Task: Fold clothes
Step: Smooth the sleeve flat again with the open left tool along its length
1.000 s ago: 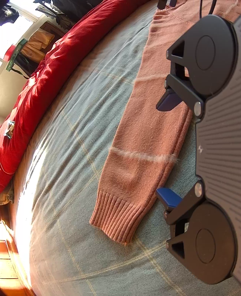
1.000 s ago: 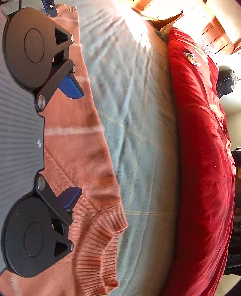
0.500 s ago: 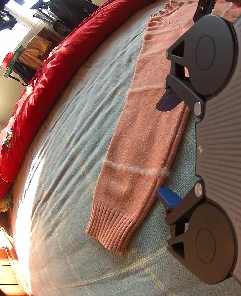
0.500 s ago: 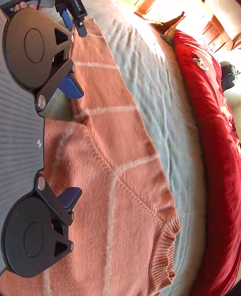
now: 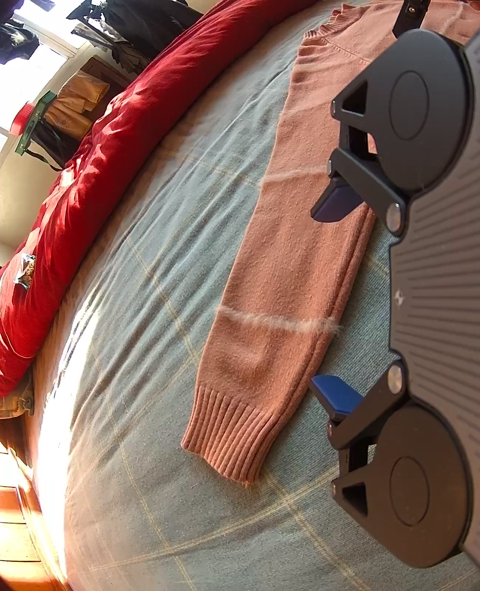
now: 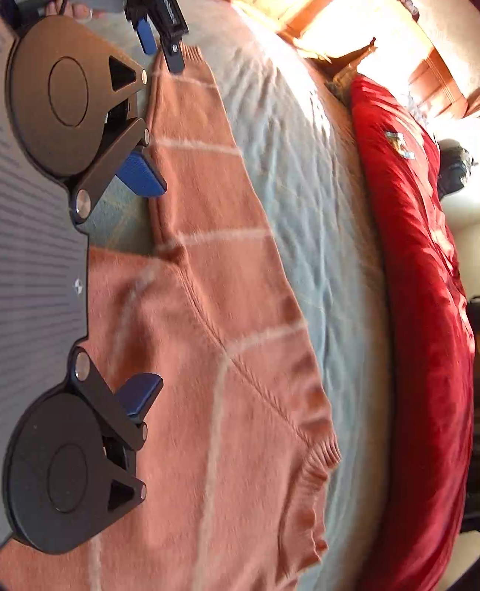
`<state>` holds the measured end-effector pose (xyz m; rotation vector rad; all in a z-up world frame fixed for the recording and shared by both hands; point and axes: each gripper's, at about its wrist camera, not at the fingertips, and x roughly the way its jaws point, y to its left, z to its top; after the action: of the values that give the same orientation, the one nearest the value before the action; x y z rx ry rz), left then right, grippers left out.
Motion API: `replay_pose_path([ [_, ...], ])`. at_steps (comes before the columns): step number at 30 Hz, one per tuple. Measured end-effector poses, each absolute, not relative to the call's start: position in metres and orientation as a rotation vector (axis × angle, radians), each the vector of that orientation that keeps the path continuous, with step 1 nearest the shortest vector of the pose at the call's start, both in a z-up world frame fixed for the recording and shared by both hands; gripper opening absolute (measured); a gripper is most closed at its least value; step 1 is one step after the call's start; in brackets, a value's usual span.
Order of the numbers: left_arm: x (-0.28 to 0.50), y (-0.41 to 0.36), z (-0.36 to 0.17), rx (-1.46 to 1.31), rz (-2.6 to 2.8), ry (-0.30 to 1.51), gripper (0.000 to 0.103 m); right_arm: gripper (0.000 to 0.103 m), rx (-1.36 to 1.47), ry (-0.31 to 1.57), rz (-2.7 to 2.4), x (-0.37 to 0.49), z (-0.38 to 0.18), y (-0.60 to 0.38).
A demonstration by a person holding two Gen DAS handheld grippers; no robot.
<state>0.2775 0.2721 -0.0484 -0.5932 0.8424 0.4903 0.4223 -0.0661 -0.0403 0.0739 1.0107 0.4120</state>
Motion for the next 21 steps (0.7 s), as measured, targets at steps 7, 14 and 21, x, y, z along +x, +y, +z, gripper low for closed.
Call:
replay_pose_path([
  [7, 0.28, 0.261, -0.051, -0.574, 0.438, 0.864, 0.09, 0.103, 0.07, 1.115, 0.366, 0.444, -0.085, -0.077],
  [14, 0.284, 0.252, -0.047, -0.552, 0.424, 0.875, 0.09, 0.103, 0.065, 1.116, 0.457, 0.41, -0.075, -0.078],
  [21, 0.33, 0.217, -0.043, -0.359, 0.299, 0.862, 0.09, 0.103, -0.146, 1.062, 0.517, 0.386, -0.088, -0.064],
])
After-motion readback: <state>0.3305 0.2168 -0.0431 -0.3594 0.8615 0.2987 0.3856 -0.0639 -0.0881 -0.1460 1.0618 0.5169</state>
